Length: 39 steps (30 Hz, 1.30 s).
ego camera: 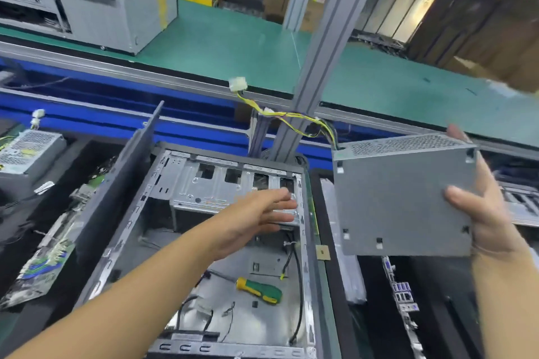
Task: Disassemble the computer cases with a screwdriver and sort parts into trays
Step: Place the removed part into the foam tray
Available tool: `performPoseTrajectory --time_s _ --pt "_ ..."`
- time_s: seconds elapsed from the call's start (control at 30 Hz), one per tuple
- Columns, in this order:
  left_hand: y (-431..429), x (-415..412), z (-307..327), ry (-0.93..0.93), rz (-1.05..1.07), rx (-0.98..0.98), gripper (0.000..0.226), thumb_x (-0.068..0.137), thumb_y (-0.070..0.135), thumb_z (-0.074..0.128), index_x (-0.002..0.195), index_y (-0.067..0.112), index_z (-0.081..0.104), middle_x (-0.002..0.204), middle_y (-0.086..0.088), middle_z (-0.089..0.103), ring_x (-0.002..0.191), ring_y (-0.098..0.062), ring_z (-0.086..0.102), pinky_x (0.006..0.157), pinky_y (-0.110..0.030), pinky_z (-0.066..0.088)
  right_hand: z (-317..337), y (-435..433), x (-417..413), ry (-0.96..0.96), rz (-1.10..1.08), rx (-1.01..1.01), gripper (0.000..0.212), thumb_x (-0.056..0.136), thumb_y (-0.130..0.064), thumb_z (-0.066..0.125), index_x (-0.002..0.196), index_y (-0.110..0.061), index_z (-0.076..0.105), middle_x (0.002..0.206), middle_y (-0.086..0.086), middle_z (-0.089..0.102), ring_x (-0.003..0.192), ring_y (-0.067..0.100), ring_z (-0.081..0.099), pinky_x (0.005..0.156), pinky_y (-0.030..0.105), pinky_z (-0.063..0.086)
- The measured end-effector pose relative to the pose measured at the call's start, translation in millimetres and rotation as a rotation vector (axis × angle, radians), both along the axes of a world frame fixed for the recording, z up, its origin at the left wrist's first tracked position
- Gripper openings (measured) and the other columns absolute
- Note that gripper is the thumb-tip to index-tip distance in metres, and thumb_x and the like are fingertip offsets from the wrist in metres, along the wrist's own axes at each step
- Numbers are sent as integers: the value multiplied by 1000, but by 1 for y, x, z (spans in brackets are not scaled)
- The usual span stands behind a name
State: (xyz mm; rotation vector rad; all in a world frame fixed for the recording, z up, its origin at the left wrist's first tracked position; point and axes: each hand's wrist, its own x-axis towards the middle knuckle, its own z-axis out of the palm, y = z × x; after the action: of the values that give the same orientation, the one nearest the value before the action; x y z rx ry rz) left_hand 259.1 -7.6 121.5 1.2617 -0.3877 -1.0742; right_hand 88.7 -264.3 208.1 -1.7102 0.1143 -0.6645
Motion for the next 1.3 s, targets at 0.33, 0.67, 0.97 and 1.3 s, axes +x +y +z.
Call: performPoseTrajectory --time_s 0.33,0.67,0.97,1.3 --pt "-144 -65 24 -441 93 108 133 52 80 73 157 31 9 157 11 31 140 -7 36 114 -29 29 -1 -33 -23 270 -383 -104 86 57 -42 88 131 -62 49 135 -18 61 128 7 57 99 40 53" --pt "-194 -87 1 -1340 -164 210 159 39 85 71 141 38 -42 155 11 -41 149 -17 -27 123 -54 7 -14 -48 -8 697 -571 -314 95 70 -63 69 148 -59 14 137 -2 44 121 23 53 79 39 36" --pt "-200 -68 -19 -1224 -207 -40 150 48 66 84 153 41 -20 161 16 -18 151 -9 -13 118 -44 15 -32 -61 -1 880 -439 -325 85 71 -68 59 144 -52 20 122 -4 38 111 25 55 82 42 36" --pt "-182 -54 -45 -1020 -88 119 141 44 58 85 149 58 -8 157 12 8 148 -4 11 113 -39 21 -99 -88 -60 943 -257 117 77 79 -85 27 134 -39 54 140 -7 54 135 17 45 110 45 35"
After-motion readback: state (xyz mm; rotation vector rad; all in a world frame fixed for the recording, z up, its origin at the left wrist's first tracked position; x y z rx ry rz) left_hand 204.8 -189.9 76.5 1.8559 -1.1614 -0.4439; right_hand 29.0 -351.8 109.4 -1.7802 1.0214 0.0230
